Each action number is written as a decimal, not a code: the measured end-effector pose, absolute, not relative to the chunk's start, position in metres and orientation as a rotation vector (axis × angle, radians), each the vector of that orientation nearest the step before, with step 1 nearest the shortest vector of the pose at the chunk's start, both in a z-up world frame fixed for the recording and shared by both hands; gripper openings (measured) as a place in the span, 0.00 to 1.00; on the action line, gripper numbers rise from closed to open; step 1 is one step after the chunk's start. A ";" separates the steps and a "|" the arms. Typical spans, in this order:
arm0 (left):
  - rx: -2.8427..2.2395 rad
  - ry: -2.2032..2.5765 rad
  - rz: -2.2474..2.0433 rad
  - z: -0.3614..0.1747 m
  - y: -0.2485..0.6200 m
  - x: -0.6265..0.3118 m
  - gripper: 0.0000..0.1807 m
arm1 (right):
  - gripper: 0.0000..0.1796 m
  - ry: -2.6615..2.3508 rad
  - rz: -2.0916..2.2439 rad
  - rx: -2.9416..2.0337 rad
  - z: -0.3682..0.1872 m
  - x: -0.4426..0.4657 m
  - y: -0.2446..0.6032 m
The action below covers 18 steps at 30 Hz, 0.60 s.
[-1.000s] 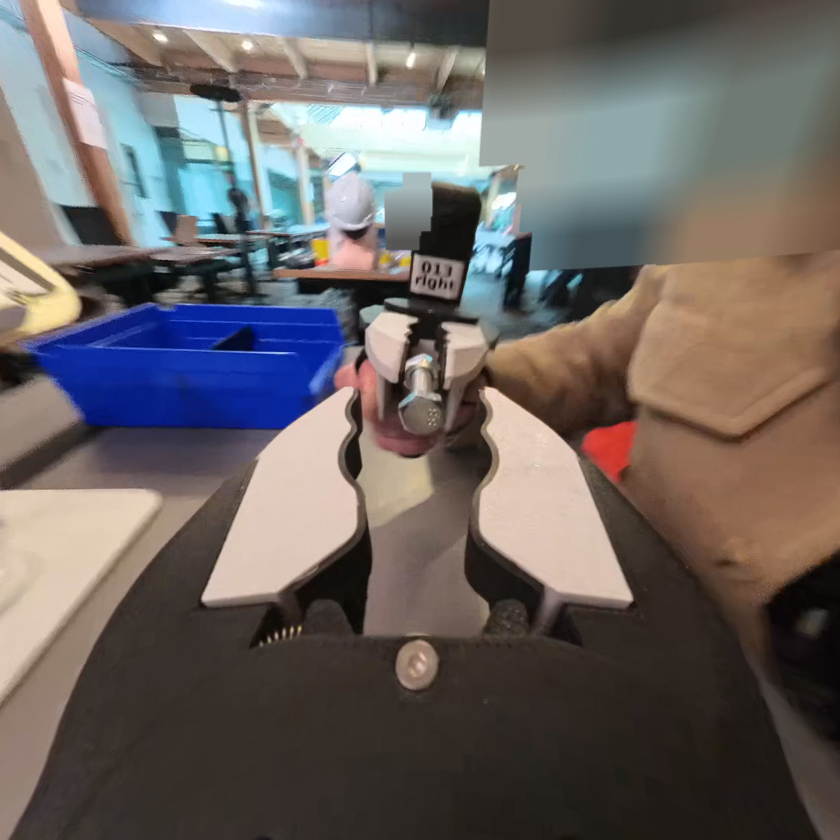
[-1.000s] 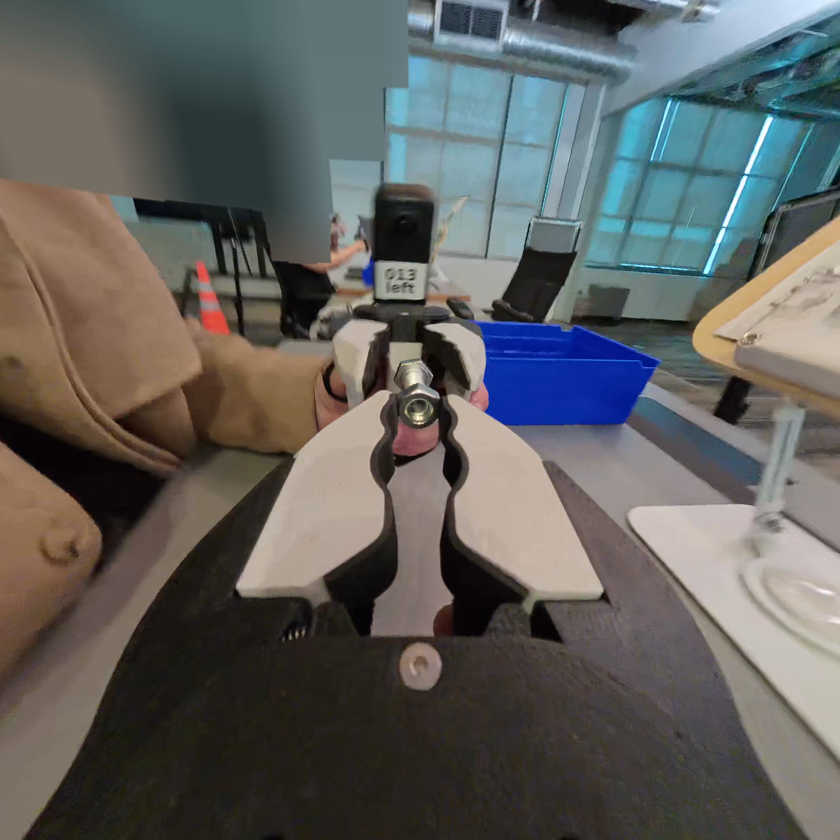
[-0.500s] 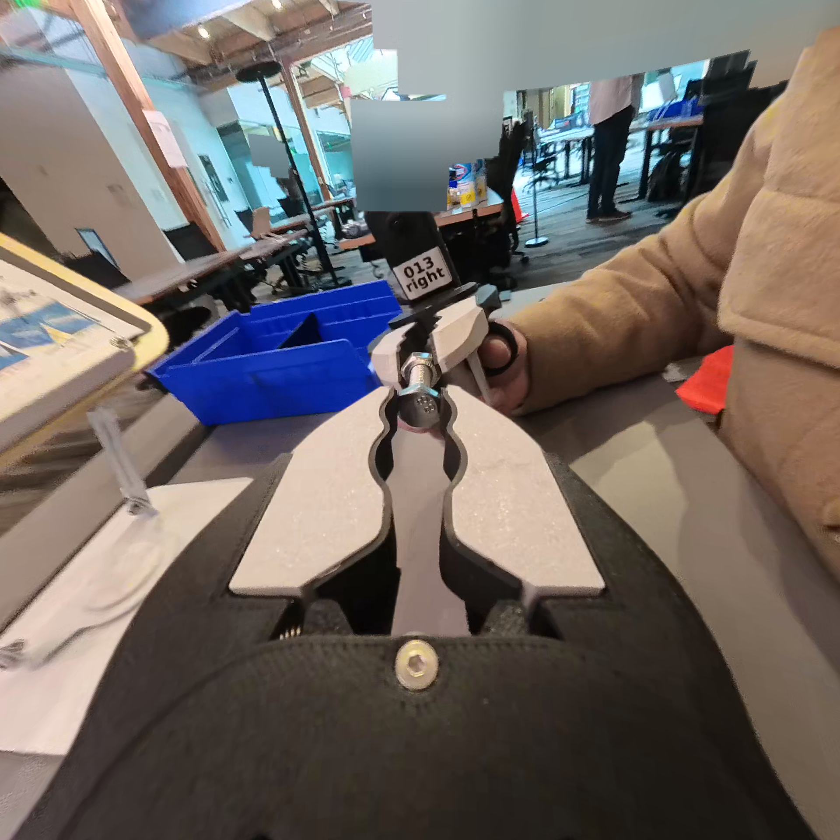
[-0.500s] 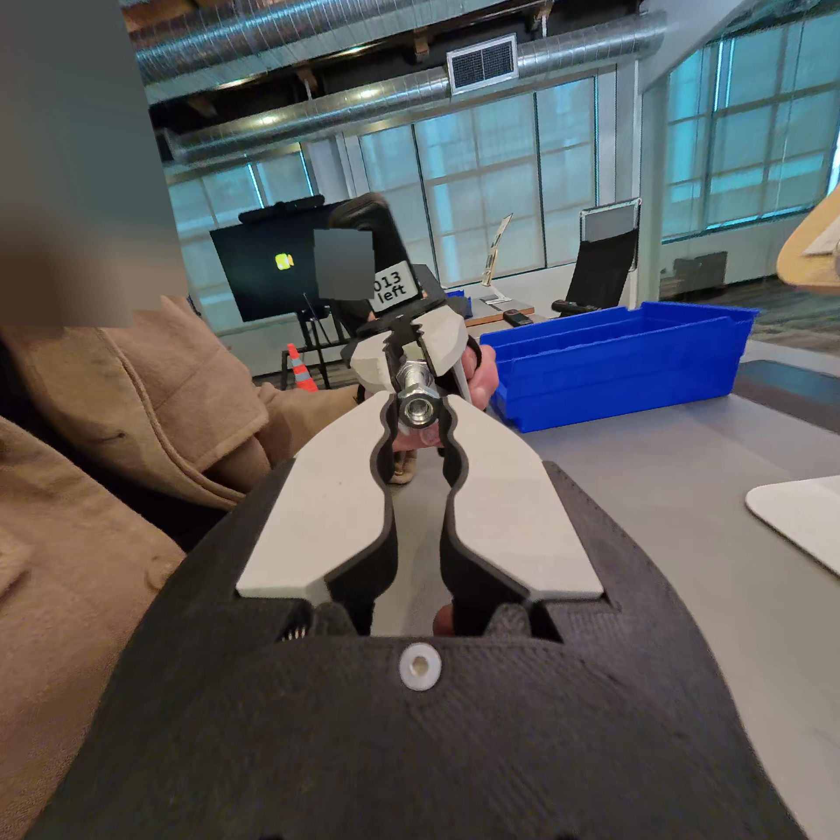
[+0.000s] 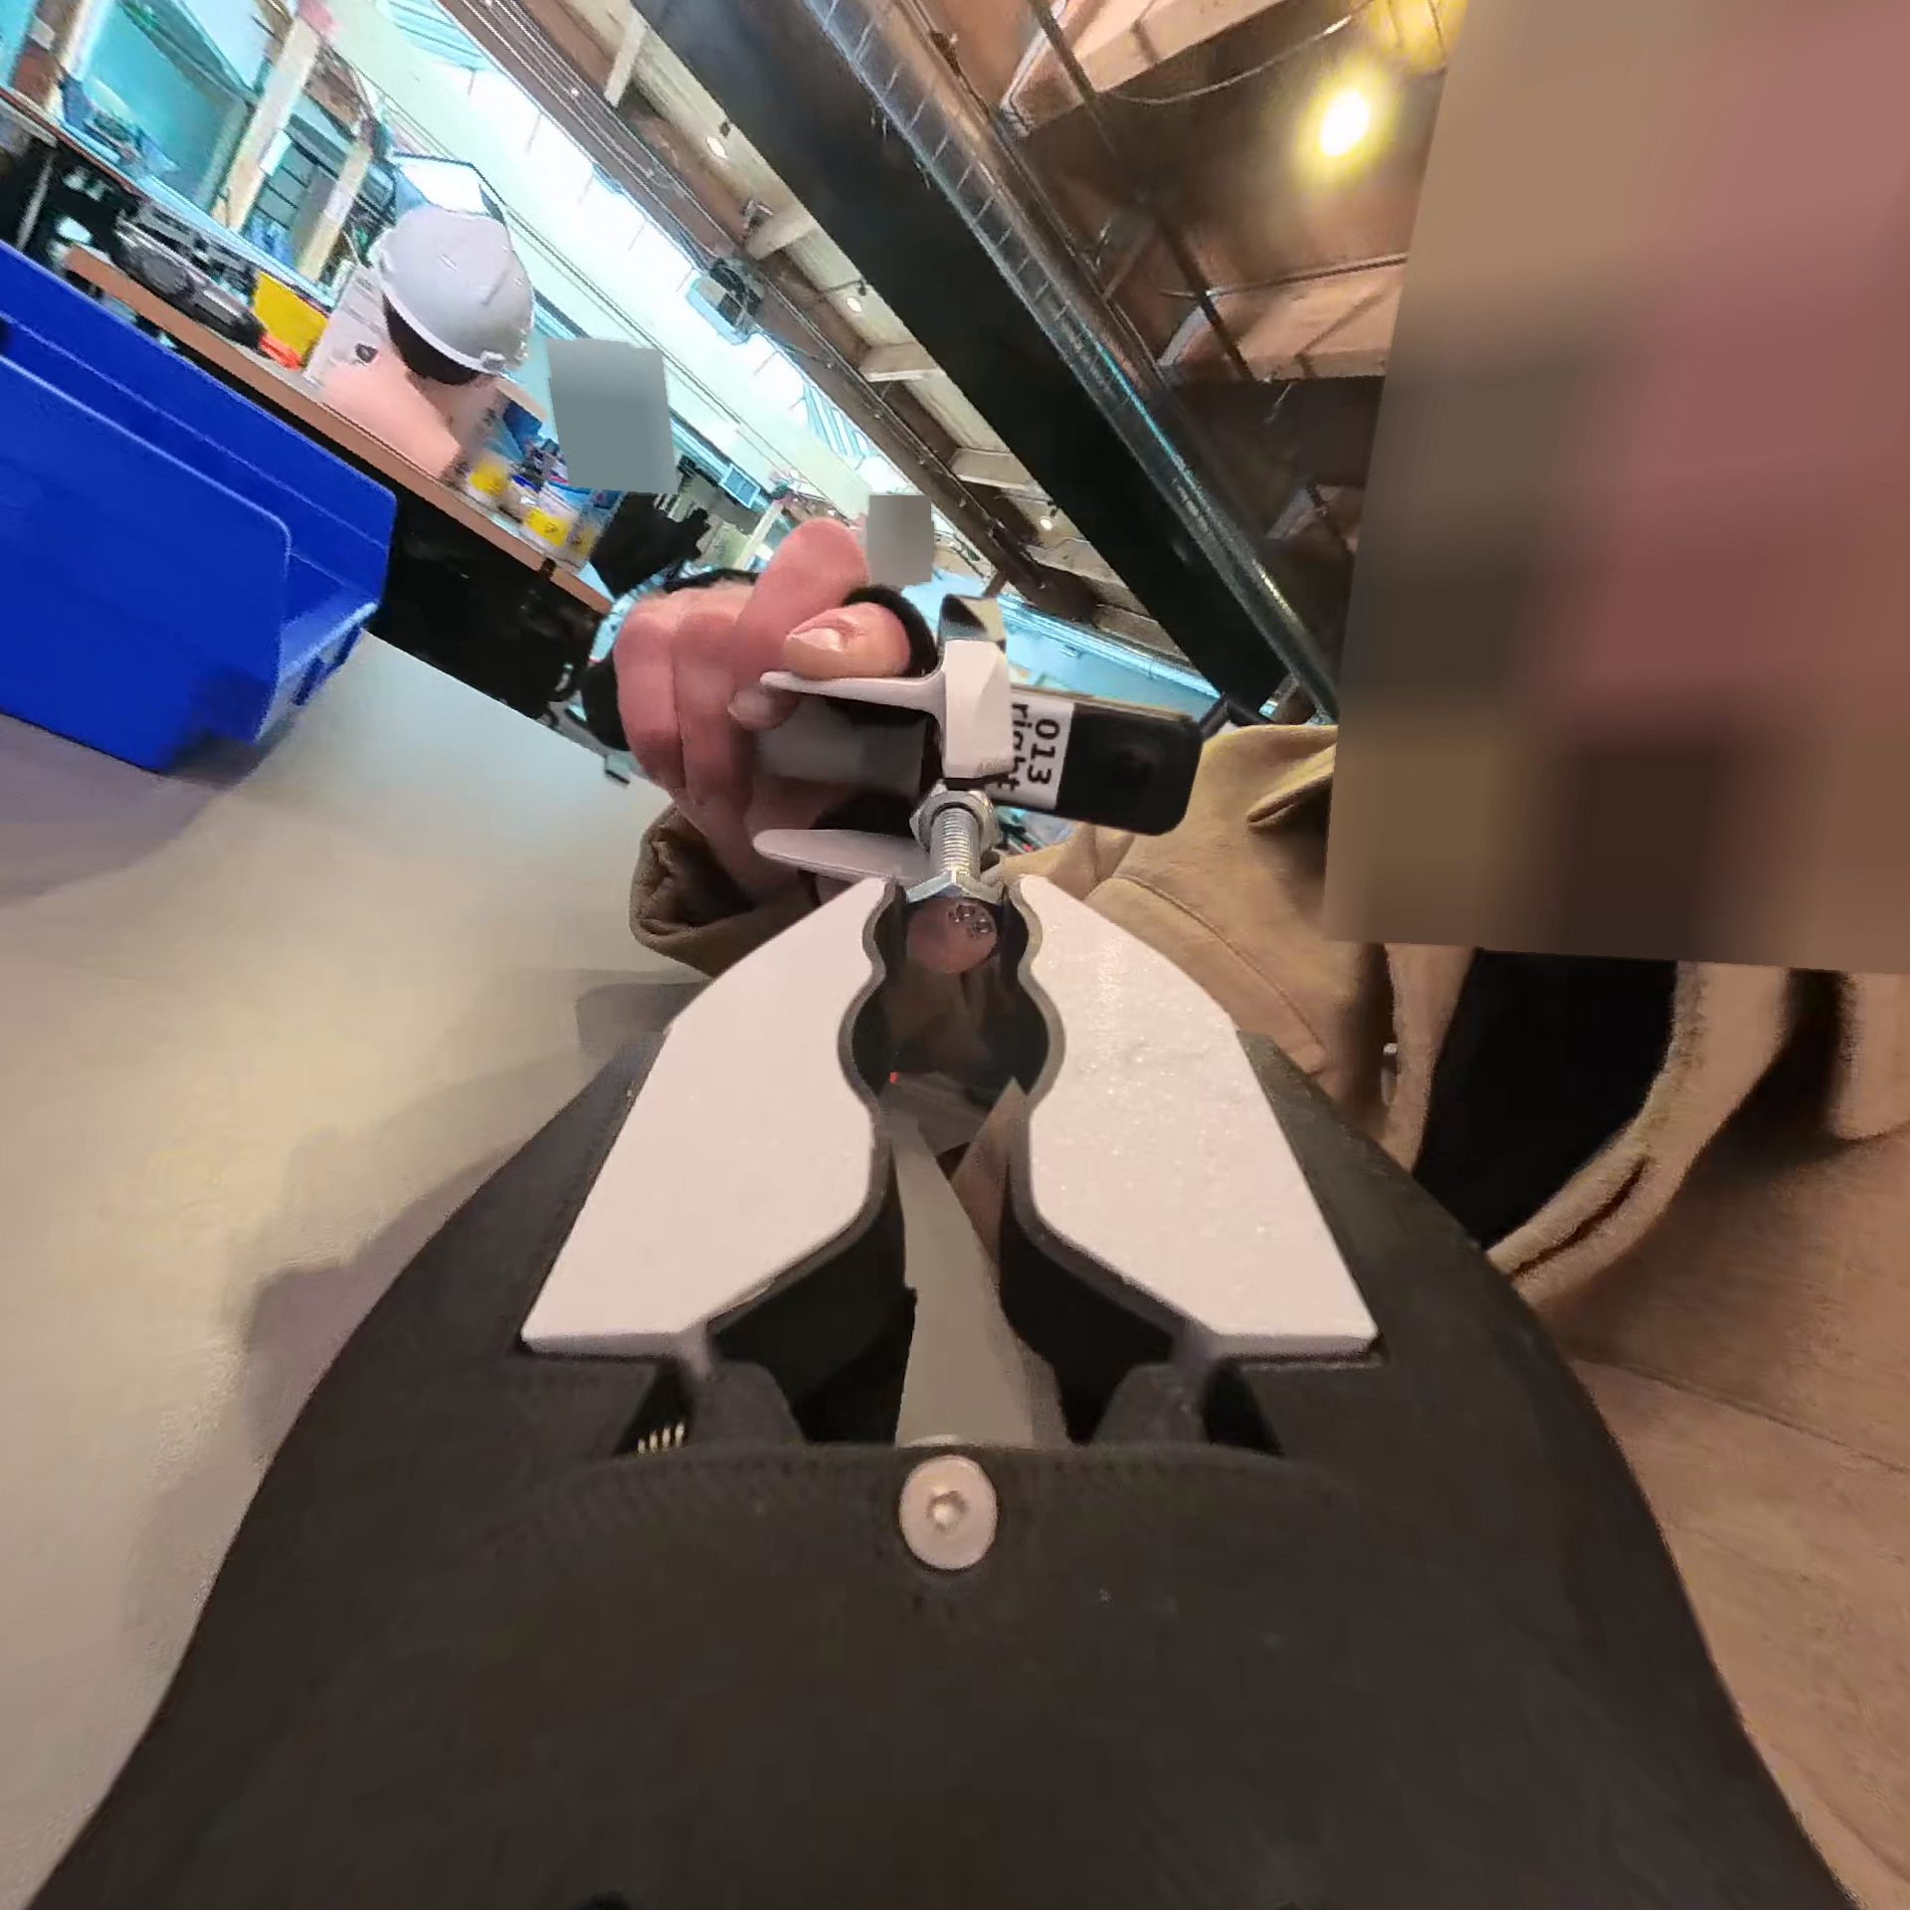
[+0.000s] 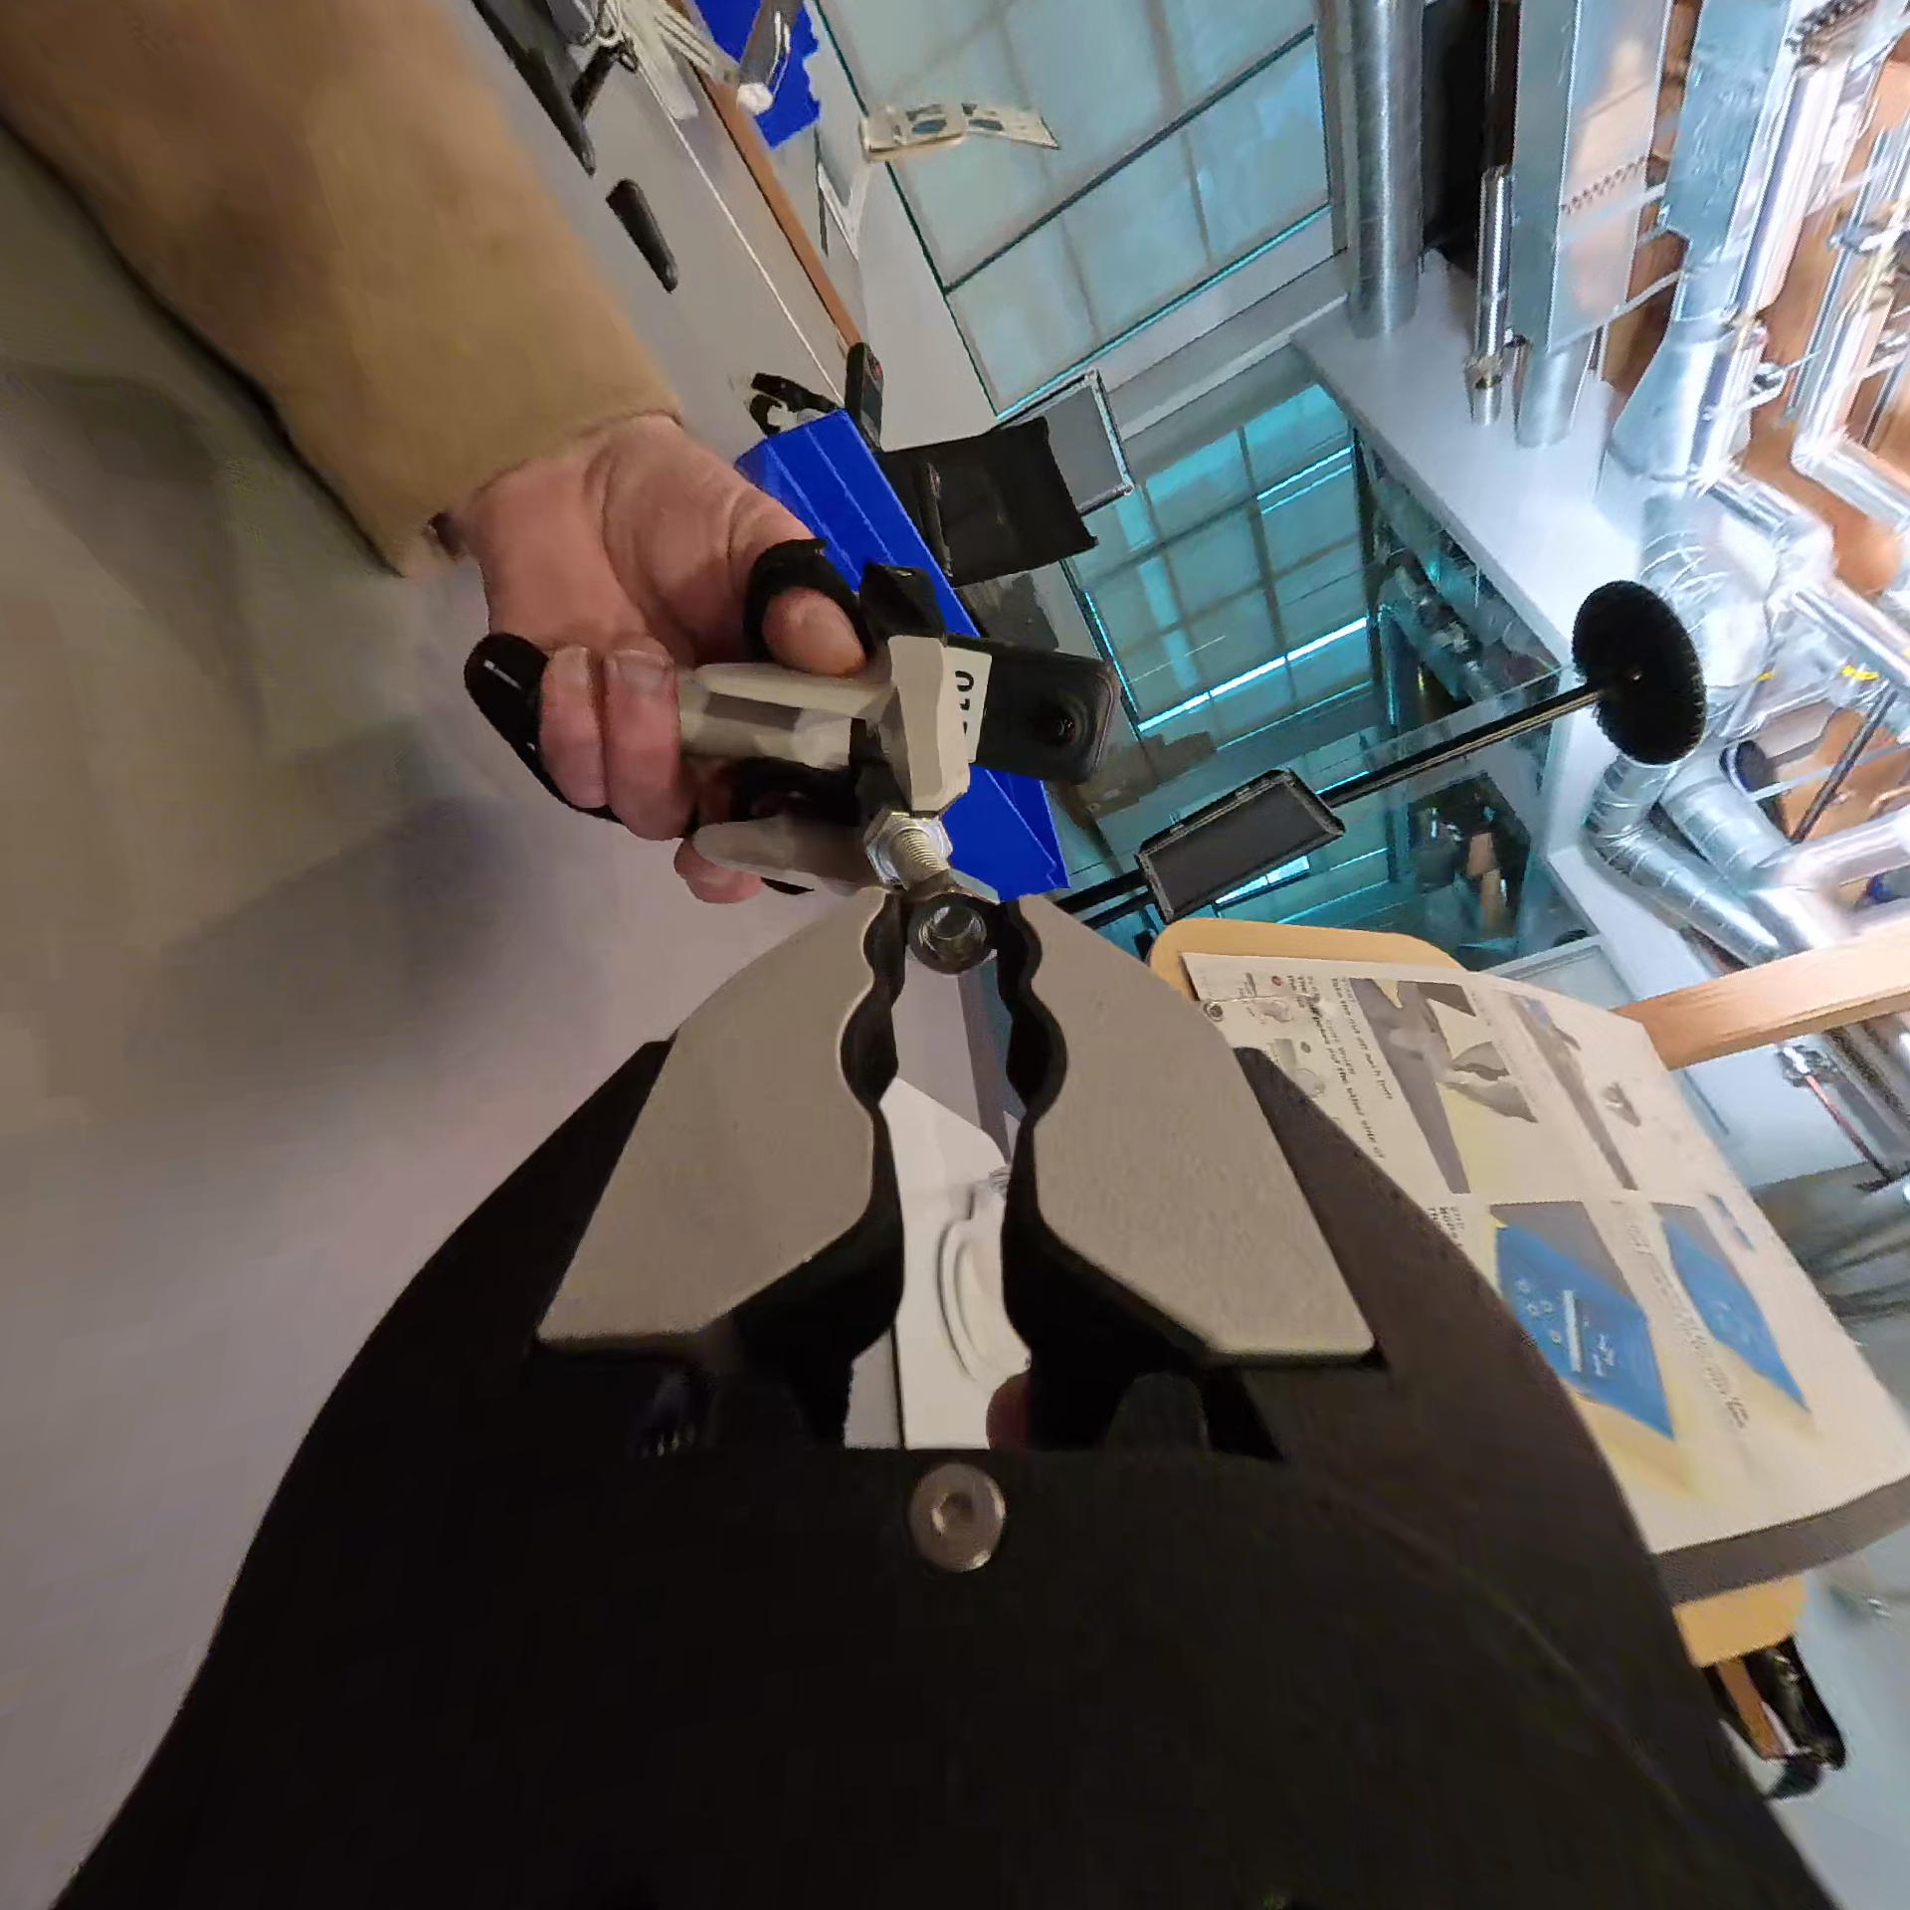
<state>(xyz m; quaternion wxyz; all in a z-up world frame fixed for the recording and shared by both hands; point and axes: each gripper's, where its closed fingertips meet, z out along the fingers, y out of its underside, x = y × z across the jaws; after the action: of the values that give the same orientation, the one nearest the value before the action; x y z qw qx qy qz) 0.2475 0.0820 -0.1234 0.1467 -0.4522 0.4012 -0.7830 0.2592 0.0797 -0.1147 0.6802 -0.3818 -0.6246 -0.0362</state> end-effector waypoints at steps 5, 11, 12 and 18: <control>-1.256 1.144 -2.210 -0.122 0.084 0.249 0.09 | 0.10 -1.329 0.092 -0.928 -0.113 0.260 0.081; -1.190 1.218 -2.145 -0.117 0.076 0.248 0.00 | 0.10 -1.274 0.224 -0.974 -0.113 0.258 0.082; -1.188 1.215 -2.125 -0.117 0.077 0.248 0.00 | 0.10 -1.269 0.239 -0.977 -0.113 0.257 0.082; -1.262 1.242 -2.003 -0.124 0.086 0.248 0.00 | 0.10 -1.232 0.330 -1.041 -0.117 0.262 0.087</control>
<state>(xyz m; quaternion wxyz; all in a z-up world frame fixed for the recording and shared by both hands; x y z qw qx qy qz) 0.2480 0.0860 -0.1244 0.2321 -0.4593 0.4518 -0.7287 0.2618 0.0872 -0.1175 0.6798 -0.4637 -0.5488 0.1470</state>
